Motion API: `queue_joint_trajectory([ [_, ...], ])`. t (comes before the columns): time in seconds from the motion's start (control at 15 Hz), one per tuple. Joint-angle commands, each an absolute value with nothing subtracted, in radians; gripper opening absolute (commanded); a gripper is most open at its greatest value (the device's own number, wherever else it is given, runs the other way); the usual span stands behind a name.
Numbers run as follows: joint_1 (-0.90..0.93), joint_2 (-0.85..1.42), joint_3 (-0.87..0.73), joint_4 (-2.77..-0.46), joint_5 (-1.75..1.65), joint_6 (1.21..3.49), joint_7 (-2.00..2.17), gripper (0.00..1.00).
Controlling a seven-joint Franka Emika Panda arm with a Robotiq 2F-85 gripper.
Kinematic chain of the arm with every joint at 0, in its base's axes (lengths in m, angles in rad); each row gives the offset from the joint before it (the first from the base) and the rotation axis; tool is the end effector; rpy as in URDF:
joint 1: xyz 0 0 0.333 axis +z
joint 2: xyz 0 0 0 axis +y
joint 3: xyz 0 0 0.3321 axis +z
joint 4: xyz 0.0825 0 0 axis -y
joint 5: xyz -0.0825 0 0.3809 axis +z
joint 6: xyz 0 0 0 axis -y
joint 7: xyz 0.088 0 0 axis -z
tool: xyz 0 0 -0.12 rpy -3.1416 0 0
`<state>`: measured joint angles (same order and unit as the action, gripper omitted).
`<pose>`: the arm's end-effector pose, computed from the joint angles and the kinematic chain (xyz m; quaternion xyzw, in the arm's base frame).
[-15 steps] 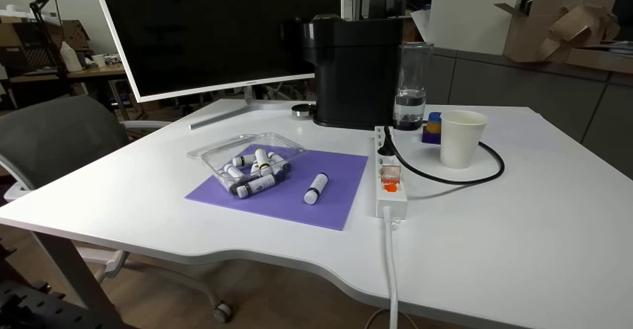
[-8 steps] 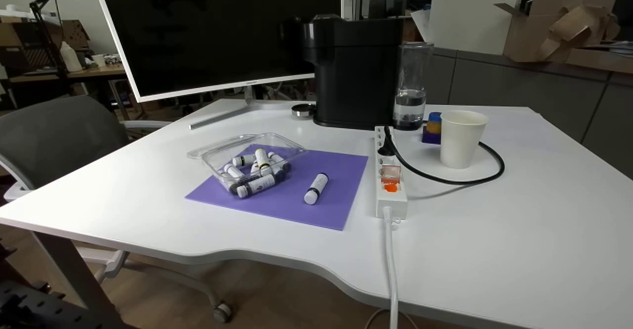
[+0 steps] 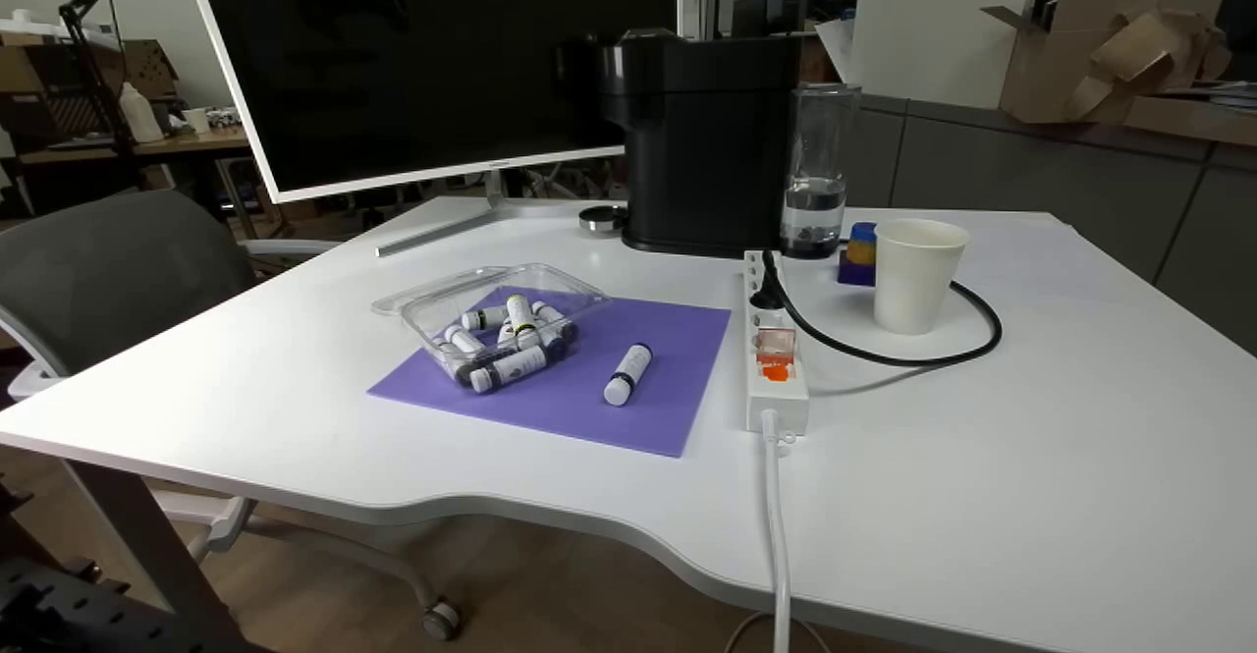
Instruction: Close the plastic box on the table
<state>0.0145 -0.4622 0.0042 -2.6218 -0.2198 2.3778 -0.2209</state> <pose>0.4005 0.0032 0.4264 0.9725 0.1879 0.0990 0.0955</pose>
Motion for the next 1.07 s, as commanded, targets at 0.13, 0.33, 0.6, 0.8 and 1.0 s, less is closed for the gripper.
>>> queue_joint_trajectory([
  [0.13, 0.018, -0.297, 0.047, -2.644, -0.309, 2.510, -0.215, 1.00],
  [0.33, 0.026, -0.178, 0.082, -2.656, -0.384, 2.611, -0.214, 1.00],
  [0.6, 0.052, -0.051, 0.120, -2.663, -0.487, 2.735, -0.212, 1.00],
  [0.8, 0.073, 0.027, 0.146, -2.660, -0.570, 2.812, -0.213, 1.00],
  [1.0, 0.091, 0.064, 0.148, -2.653, -0.681, 2.828, -0.148, 1.00],
])
